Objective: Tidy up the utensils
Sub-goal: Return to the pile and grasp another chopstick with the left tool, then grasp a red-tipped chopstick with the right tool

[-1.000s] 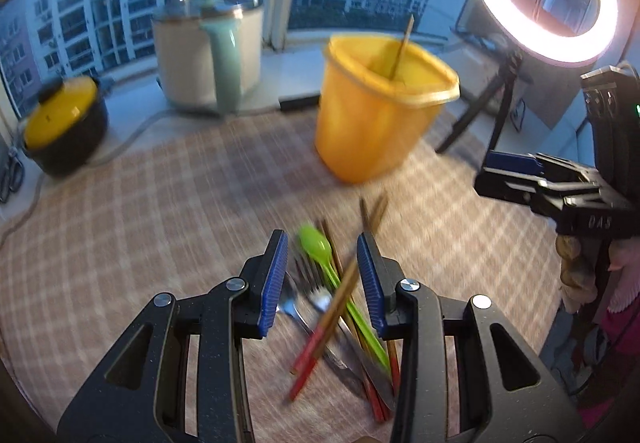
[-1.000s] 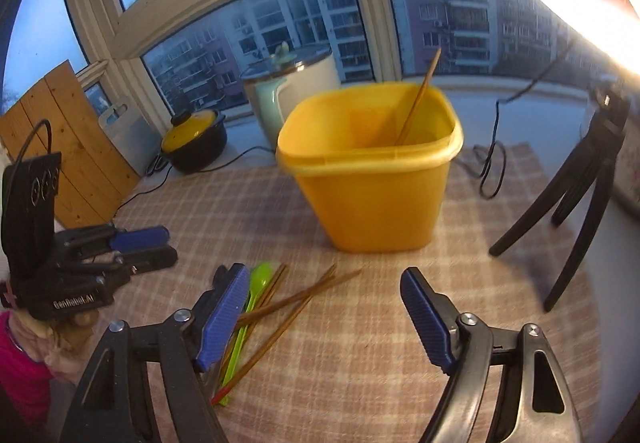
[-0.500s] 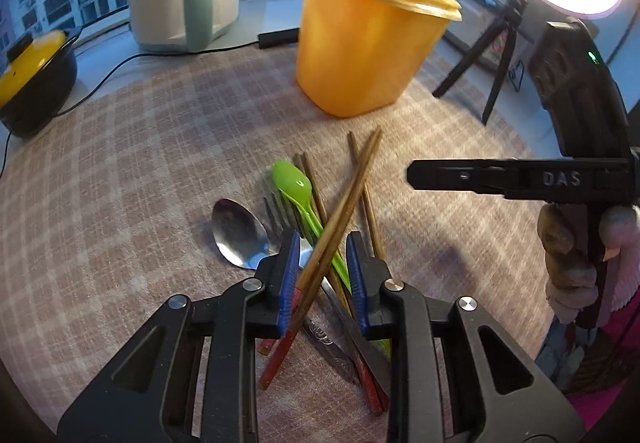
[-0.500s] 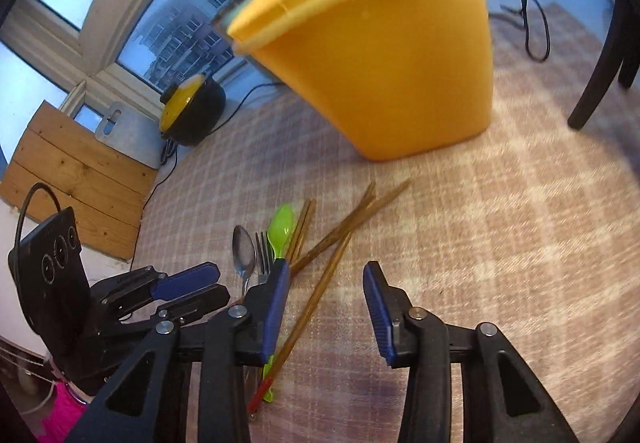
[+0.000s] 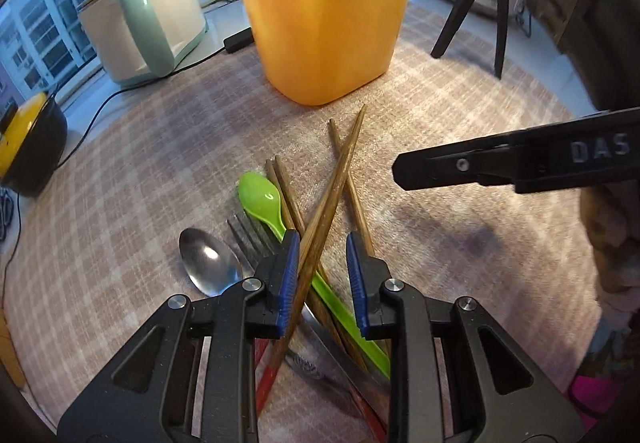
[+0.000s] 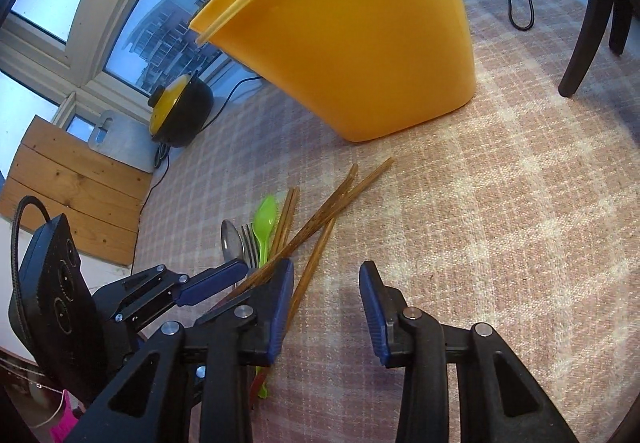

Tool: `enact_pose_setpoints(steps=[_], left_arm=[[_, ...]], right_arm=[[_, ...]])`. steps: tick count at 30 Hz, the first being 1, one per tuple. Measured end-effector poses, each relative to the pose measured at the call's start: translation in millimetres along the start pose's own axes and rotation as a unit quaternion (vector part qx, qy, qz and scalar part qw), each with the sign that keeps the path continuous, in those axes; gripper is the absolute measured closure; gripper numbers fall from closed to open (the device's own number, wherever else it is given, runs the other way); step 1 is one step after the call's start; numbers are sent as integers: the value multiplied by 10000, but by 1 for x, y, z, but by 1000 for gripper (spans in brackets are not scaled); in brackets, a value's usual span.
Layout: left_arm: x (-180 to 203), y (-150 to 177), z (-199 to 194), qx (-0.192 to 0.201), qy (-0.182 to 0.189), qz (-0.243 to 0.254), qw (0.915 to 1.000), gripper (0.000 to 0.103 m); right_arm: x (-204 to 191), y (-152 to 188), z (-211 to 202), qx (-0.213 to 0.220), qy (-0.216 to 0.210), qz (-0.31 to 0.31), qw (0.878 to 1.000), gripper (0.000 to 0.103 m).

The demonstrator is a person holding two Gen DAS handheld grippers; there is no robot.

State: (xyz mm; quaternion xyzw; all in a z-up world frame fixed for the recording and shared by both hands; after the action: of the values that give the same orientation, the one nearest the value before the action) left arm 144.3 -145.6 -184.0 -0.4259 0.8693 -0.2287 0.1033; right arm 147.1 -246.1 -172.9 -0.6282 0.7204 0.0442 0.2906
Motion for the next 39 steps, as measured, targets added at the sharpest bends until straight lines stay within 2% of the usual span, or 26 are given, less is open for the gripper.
enact_pose_setpoints(steps=[3, 4, 6, 7, 15, 26, 30, 32, 34, 39], left_arm=[[-3, 0, 6, -13, -194, 38, 9998, 81], [-5, 0, 8, -15, -160, -4, 9999, 88], [-8, -1, 8, 15, -86, -108, 9999, 92], [-9, -1, 7, 26, -40, -148, 9999, 98], [-28, -1, 1, 100, 322, -678, 9971, 99], [-56, 4, -20, 330, 398, -1108, 9925, 99], [-61, 6, -25, 389, 429, -1195, 9911, 99], [-61, 6, -27, 427, 457, -1219, 9906, 99], [-61, 6, -29, 457, 475, -1222, 9903, 99], [-59, 5, -33, 505, 536, -1232, 9896, 99]], right_arm=[[-1, 1, 1, -7, 36, -50, 10000, 67], [-2, 1, 2, -11, 65, -92, 9999, 67], [-5, 1, 4, -25, 109, -145, 9998, 67], [-7, 1, 6, -43, 135, -185, 9997, 67], [-24, 0, 26, -198, 398, -498, 9978, 70], [-45, 2, 54, -409, 987, -1026, 9890, 74], [-51, 2, 59, -511, 1366, -1439, 9788, 88], [-50, 2, 59, -609, 1364, -1548, 9766, 91], [-46, 1, 58, -707, 1356, -1550, 9760, 98], [-36, 0, 51, -805, 1323, -1535, 9759, 100]])
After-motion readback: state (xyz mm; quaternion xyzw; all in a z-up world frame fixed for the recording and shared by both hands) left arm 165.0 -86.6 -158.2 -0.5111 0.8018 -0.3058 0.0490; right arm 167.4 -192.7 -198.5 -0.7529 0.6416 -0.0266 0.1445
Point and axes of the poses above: each gripper's, at about its wrist camera, not at the fingertips, and z roughly the way its jaws point, x to its right, y to its underside, the point moved 6 cm from there along z, roughly the way its jaws point, and after that the axes turned 3 degrees about y, right-handed, at the moved point
